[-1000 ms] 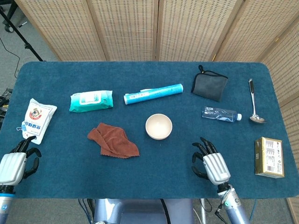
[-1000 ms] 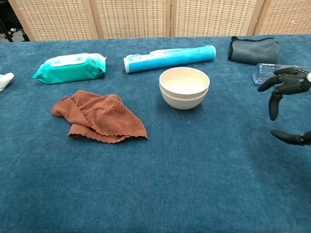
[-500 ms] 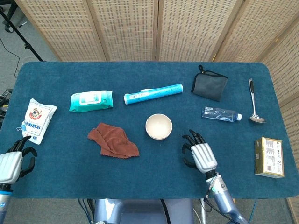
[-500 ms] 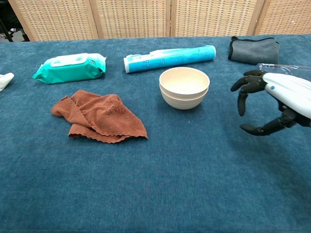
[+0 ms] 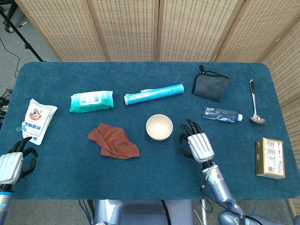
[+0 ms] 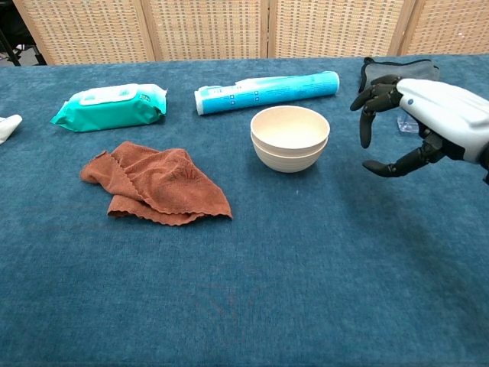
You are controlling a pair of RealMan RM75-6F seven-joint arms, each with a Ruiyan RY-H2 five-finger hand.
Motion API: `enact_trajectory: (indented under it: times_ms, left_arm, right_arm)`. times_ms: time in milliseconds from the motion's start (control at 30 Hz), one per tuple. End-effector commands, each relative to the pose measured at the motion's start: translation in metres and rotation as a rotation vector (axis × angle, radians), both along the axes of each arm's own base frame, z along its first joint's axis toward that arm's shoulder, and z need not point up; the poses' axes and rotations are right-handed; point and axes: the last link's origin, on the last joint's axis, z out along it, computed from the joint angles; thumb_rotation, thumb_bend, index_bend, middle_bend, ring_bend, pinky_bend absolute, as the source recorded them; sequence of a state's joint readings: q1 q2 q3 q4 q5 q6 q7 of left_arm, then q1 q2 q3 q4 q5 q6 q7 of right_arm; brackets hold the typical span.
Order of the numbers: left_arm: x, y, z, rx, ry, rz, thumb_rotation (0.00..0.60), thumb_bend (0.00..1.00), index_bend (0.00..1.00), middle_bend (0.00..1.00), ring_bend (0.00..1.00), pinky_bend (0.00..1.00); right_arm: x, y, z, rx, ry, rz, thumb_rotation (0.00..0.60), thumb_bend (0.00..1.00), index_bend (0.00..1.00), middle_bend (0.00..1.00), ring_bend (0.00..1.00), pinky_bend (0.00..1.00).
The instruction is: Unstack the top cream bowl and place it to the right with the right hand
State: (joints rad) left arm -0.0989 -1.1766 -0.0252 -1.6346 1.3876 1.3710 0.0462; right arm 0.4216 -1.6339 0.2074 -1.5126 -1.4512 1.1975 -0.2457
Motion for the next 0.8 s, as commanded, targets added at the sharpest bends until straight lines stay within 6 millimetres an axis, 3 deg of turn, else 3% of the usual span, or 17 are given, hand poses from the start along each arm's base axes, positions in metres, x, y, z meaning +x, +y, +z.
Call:
enact_trajectory:
  times_ms: [33,367,600,800]
  left_arm:
    - [0.001,0.000,0.000,-0.002,-0.002,-0.002,0.600,0.52,0.53,0.17,0.16,0.35]
    - [0.005,0.000,0.006,0.017,-0.027,-0.011,0.600,0.52,0.54,0.17,0.16,0.35]
    - [0.006,0.000,0.007,0.017,-0.034,-0.012,0.600,0.52,0.54,0.17,0.16,0.35]
    - [0.005,0.000,0.006,0.013,-0.036,-0.011,0.600,0.52,0.54,0.17,0.16,0.35]
  right_arm:
    - [0.006,0.000,0.001,0.000,-0.003,0.009,0.600,0.31,0.55,0.21,0.02,0.10]
    - [0.030,0.003,-0.010,0.031,-0.030,0.039,0.600,0.34,0.55,0.21,0.02,0.10]
    - [0.034,0.003,-0.016,0.037,-0.026,0.048,0.600,0.34,0.56,0.22,0.03,0.11]
    - [0.033,0.004,-0.017,0.036,-0.027,0.043,0.600,0.40,0.58,0.22,0.03,0.11]
